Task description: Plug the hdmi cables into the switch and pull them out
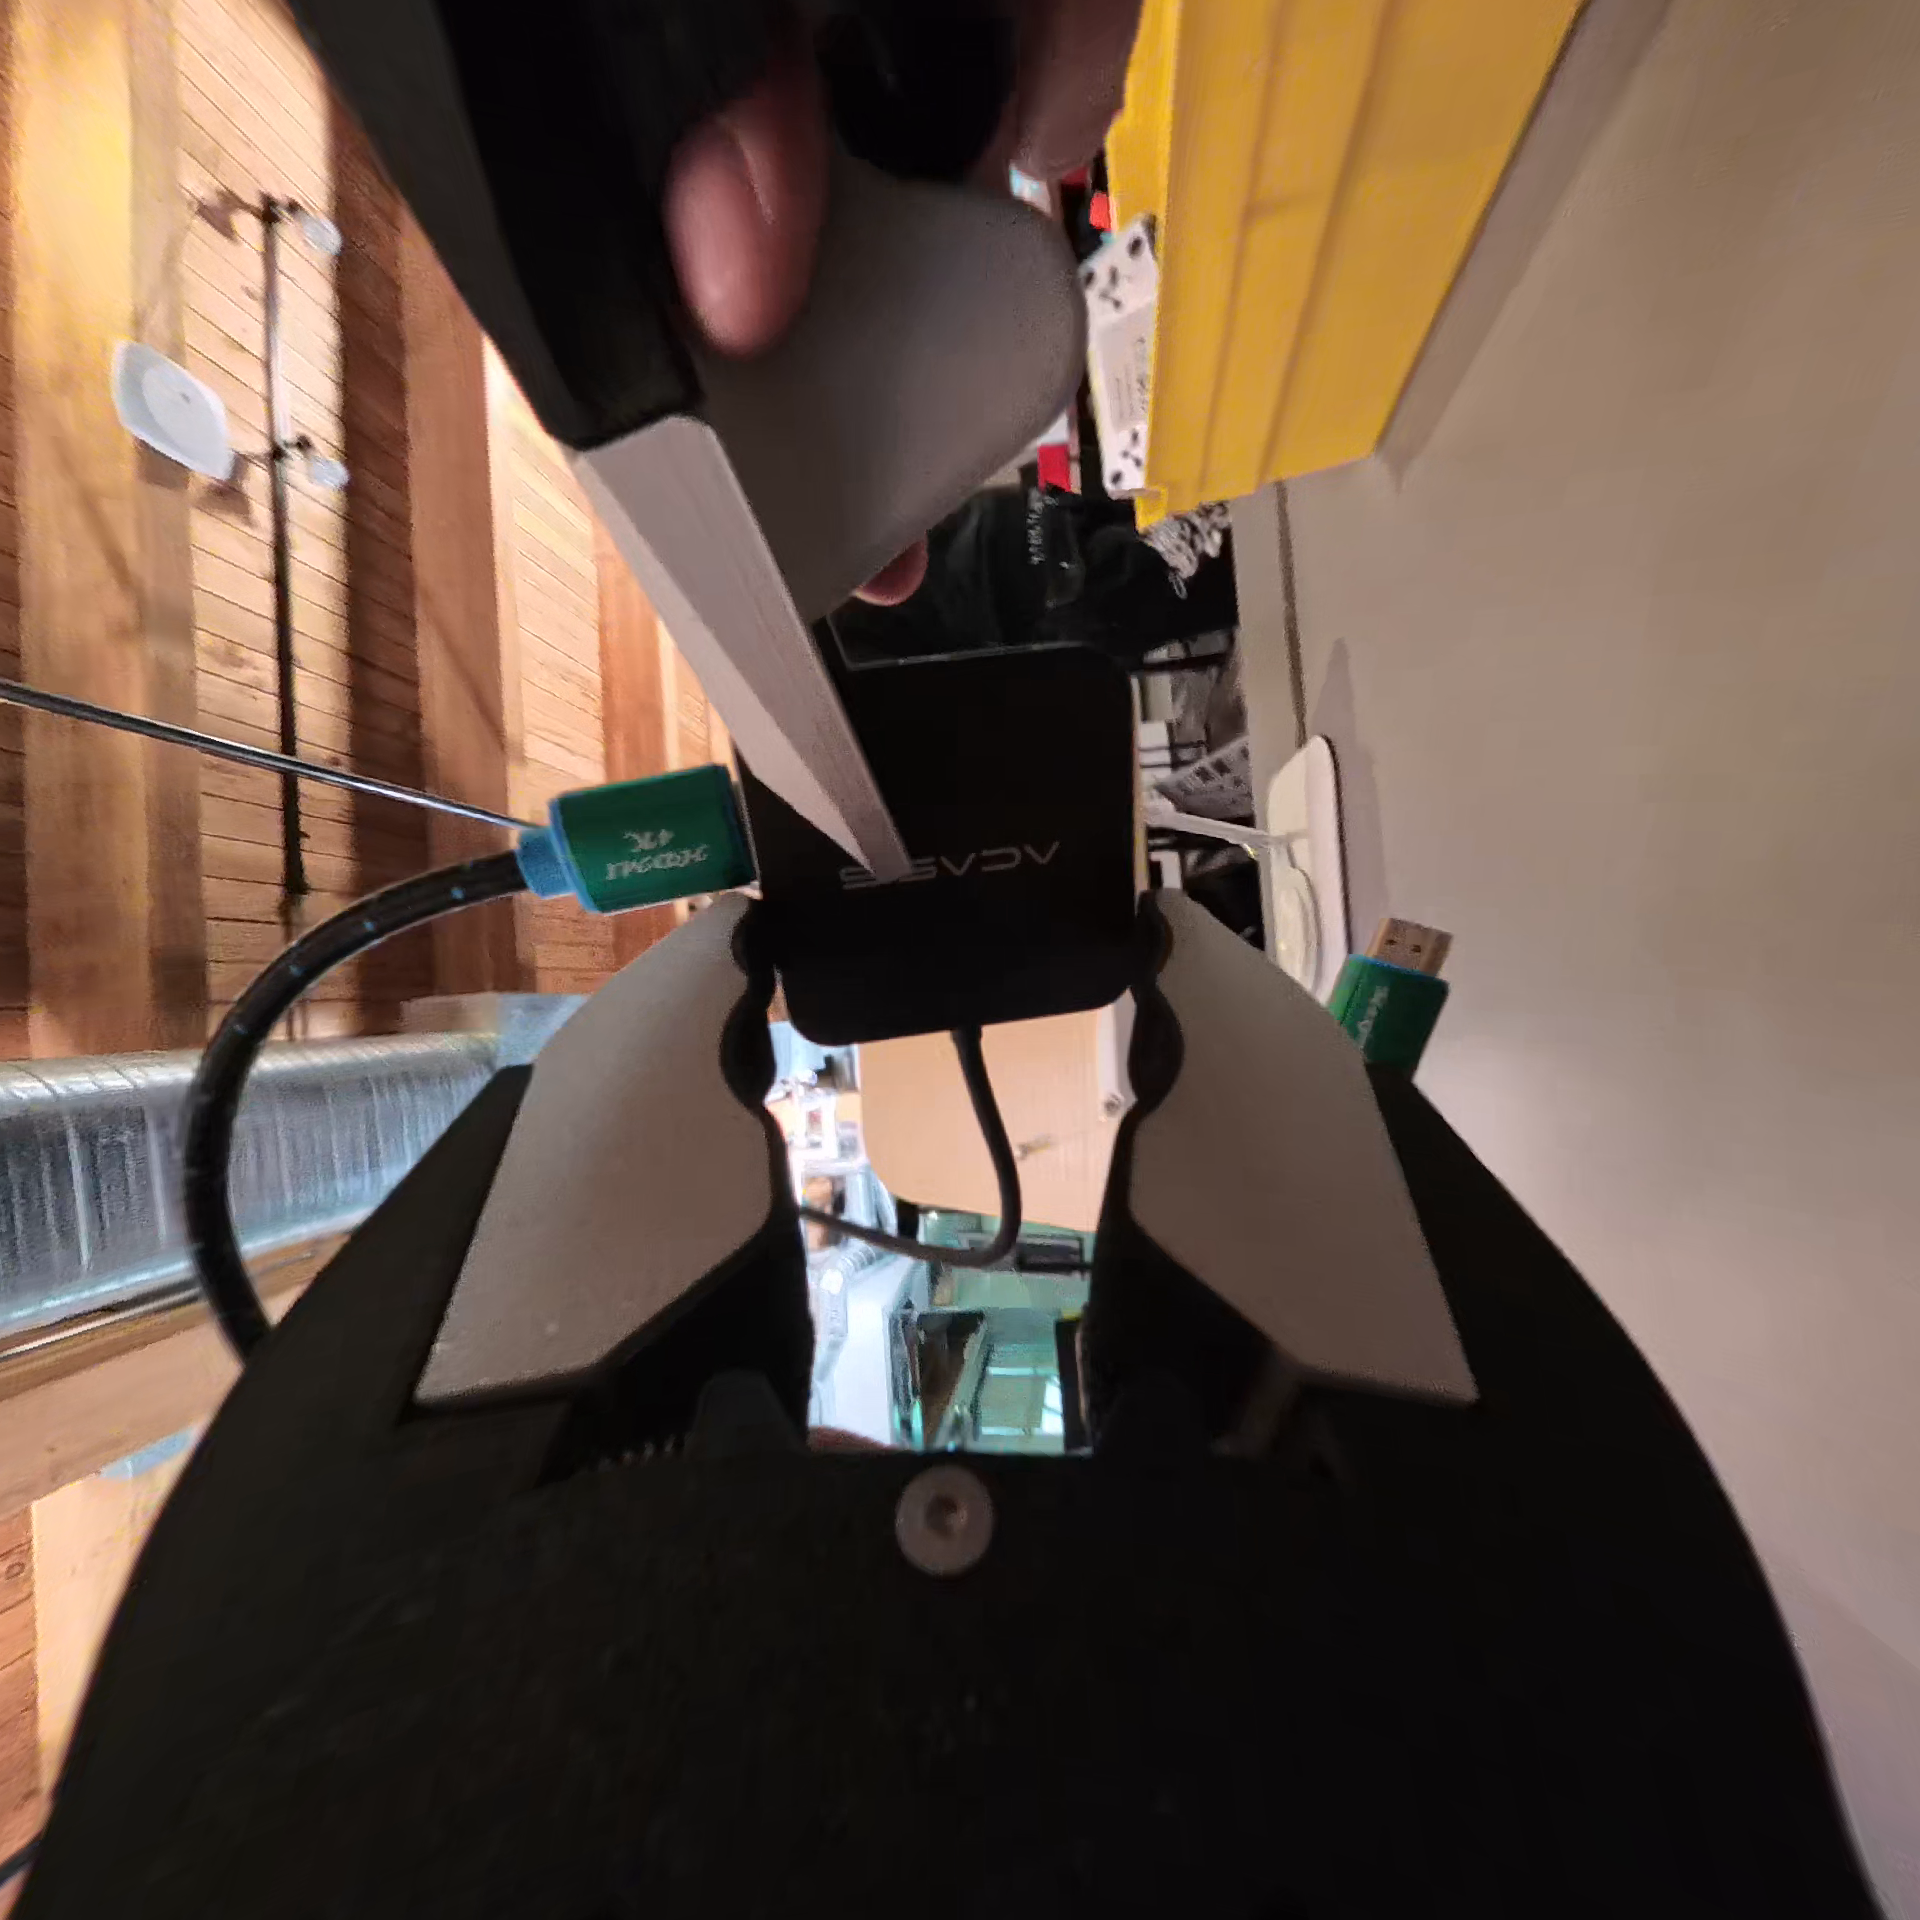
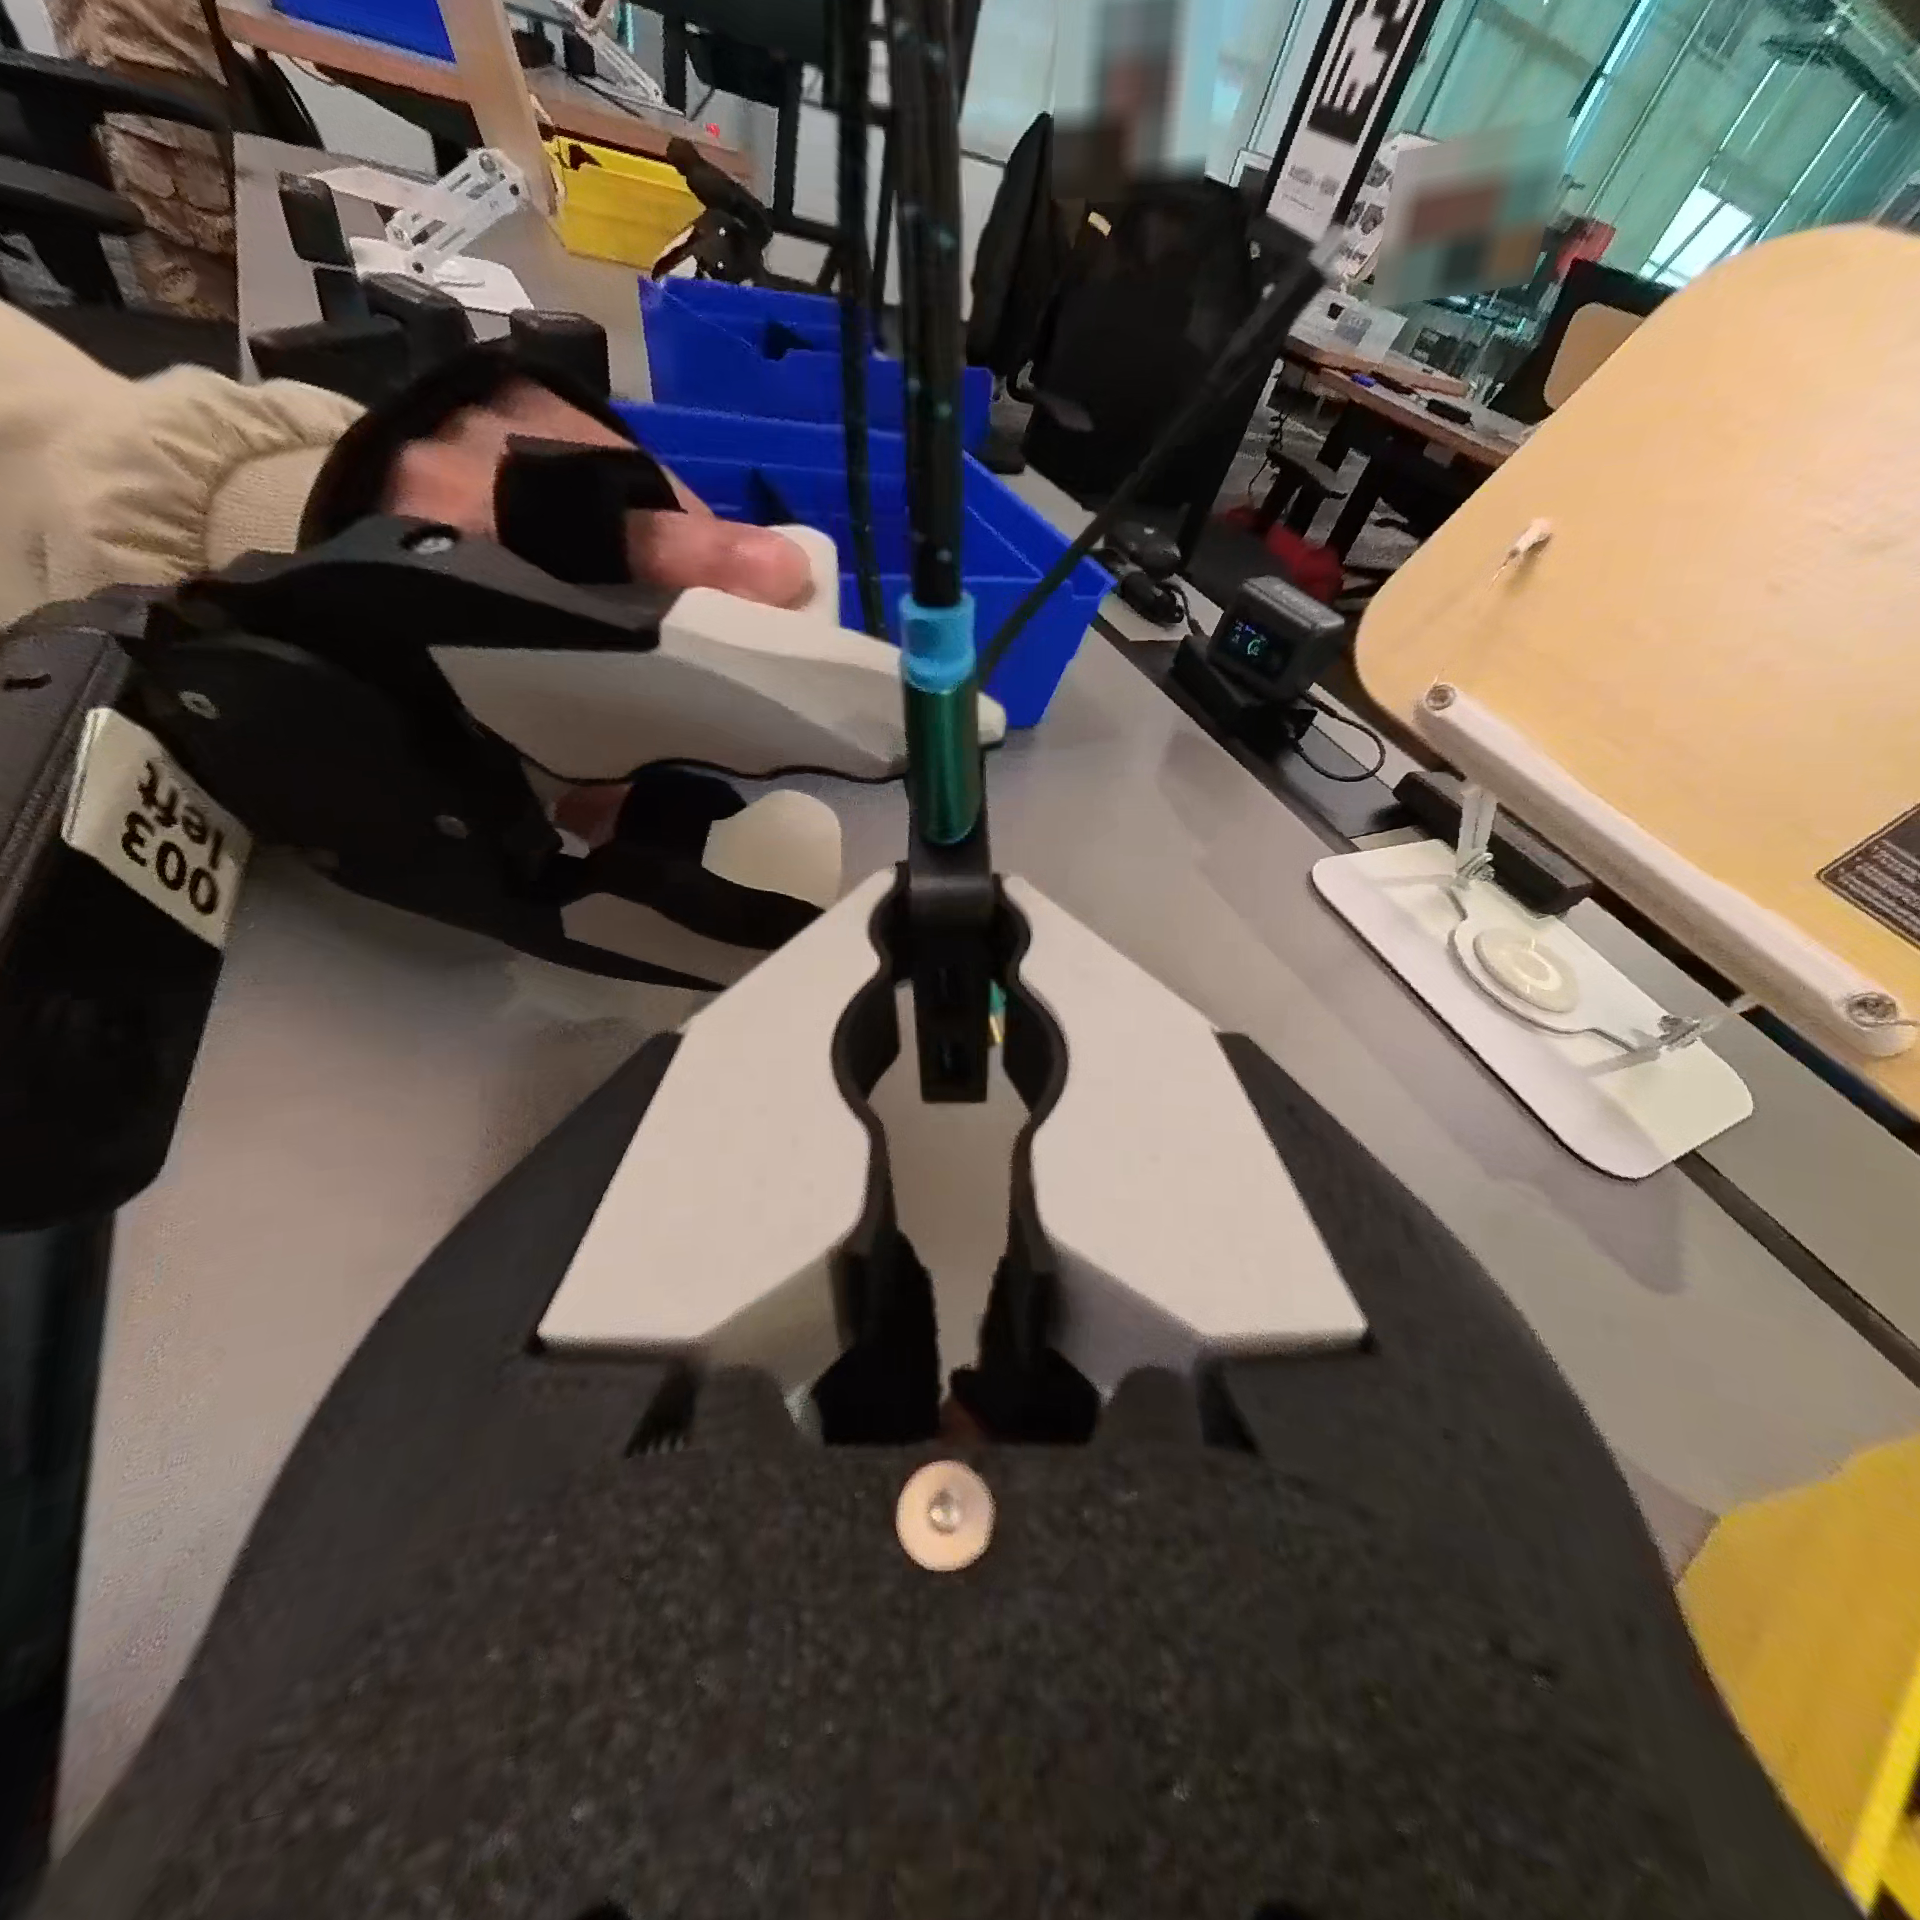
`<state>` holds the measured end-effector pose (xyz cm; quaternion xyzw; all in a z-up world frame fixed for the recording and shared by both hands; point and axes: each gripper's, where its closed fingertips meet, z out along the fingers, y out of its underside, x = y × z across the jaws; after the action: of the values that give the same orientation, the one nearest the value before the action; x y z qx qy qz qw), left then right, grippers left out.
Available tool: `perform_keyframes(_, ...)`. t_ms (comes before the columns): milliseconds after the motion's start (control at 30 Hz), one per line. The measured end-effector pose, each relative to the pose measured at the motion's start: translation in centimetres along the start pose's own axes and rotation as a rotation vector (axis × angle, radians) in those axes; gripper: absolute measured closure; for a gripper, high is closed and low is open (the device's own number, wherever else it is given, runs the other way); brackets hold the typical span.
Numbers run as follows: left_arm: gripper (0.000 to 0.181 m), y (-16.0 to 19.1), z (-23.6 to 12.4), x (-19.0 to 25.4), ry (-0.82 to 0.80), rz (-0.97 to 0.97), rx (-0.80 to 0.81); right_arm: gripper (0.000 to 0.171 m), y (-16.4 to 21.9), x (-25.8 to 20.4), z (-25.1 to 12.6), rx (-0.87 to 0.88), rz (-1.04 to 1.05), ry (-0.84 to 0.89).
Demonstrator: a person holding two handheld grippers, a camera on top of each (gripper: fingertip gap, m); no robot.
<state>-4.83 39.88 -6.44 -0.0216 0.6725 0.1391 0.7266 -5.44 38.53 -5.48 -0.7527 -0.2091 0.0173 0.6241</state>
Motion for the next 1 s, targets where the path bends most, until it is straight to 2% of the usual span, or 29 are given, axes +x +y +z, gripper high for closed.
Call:
perform_keyframes(67,0.118,0.6,-0.4,1.2,0.046,-0.053,-0.042,0.160,0.7,0.2,0.9,0.003,-0.031,0.005)
perform_keyframes(133,0.138,-0.3,-2.2,2.1,0.143,-0.184,0.019,0.160,2.3,1.6,2.2,-0.060,-0.128,0.089)
perform_keyframes(200,0.153,-1.3,-4.5,1.5,0.184,-0.406,0.085,0.160,3.2,2.6,3.3,-0.092,-0.231,0.140)
perform_keyframes(233,0.160,-1.1,-5.3,1.3,0.215,-0.560,0.069,0.160,3.4,3.0,3.9,-0.093,-0.288,0.161)
perform_keyframes(267,0.161,-0.7,-5.6,1.7,0.281,-0.733,0.017,0.160,3.5,3.2,4.5,-0.083,-0.343,0.177)
perform_keyframes(367,0.146,0.5,-5.9,4.2,0.474,-1.283,-0.144,0.159,3.6,3.4,6.6,-0.005,-0.437,0.208)
perform_keyframes(433,0.142,1.7,-5.1,5.0,0.459,-1.594,-0.184,0.159,3.8,3.2,7.8,0.069,-0.464,0.232)
perform_keyframes(500,0.137,3.7,-4.2,5.5,0.369,-1.757,-0.227,0.160,4.0,2.7,8.7,0.159,-0.472,0.254)
perform_keyframes(567,0.136,5.5,-3.6,5.4,0.277,-1.753,-0.250,0.160,5.1,2.1,9.7,0.175,-0.455,0.260)
perform_keyframes(633,0.136,6.5,-3.2,5.3,0.216,-1.674,-0.259,0.159,5.0,1.7,10.1,0.144,-0.565,0.286)
perform_keyframes(767,0.147,5.5,-2.2,6.4,0.277,-1.604,-0.229,0.159,5.8,0.6,10.2,0.126,-0.603,0.241)
perform_keyframes(867,0.148,5.1,-2.1,7.2,0.293,-1.530,-0.239,0.160,6.1,-0.2,10.5,0.106,-0.653,0.226)
perform_keyframes(900,0.156,5.0,-2.1,7.3,0.293,-1.527,-0.238,0.160,6.3,-0.3,10.7,0.097,-0.672,0.222)
perform_keyframes(1000,0.160,5.2,-1.9,7.8,0.338,-1.545,-0.271,0.160,6.5,-0.2,11.0,0.078,-0.675,0.219)
